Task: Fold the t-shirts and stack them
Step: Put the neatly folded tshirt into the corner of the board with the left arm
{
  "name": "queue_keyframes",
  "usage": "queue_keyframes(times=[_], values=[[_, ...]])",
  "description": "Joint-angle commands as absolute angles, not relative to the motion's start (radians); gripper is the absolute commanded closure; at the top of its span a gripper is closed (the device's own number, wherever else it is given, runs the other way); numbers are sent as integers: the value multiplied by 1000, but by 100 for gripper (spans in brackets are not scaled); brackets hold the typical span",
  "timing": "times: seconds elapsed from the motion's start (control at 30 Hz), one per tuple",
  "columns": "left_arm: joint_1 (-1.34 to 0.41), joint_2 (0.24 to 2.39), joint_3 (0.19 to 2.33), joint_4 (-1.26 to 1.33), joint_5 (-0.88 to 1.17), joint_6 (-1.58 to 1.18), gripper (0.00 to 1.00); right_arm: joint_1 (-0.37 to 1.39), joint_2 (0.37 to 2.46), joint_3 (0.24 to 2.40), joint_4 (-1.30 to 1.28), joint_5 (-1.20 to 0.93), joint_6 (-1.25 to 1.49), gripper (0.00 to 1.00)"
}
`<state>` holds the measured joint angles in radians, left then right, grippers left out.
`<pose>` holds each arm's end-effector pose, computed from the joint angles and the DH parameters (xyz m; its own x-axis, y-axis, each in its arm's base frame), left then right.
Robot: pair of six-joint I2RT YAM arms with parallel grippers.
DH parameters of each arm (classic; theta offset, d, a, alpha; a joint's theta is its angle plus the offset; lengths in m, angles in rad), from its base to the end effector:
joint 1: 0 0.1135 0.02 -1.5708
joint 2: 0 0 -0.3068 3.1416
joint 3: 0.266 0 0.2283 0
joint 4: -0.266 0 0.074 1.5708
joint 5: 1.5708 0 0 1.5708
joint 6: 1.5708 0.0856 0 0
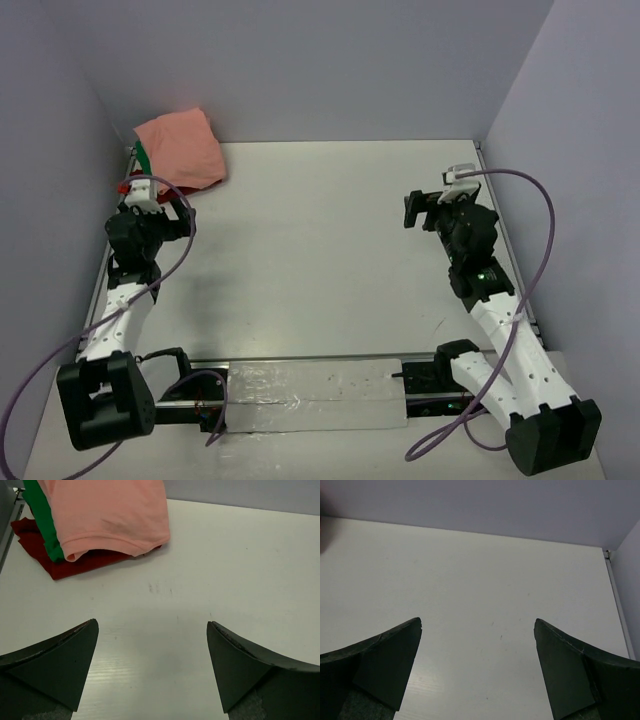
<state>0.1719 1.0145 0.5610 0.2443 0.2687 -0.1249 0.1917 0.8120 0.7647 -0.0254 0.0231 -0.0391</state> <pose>0.2358 0.0179 0.2990 -0.2144 -0.1591 -0.9637 0.0648 0.9822 -0.1766 0.1878 0.0344 0.3741 -0.0647 -0.0524 -0.9965 -0.1705 0.9845 -0.0407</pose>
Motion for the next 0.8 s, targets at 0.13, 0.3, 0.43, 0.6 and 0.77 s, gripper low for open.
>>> queue_keyframes(times=[0.13,0.3,0.43,0.6,0.77], values=[[175,1251,514,618,265,-191,1,184,850,583,345,92,-80,0],[172,1364,468,780,203,-193,1,184,916,525,416,83,-81,0],[153,1434,399,935,198,-195,1,183,951,496,439,52,-69,0],[63,1430,295,1093,129,-108,1,179,973,457,503,64,-38,0],[38,1471,207,1304,127,-89,1,179,979,475,508,136,-14,0]])
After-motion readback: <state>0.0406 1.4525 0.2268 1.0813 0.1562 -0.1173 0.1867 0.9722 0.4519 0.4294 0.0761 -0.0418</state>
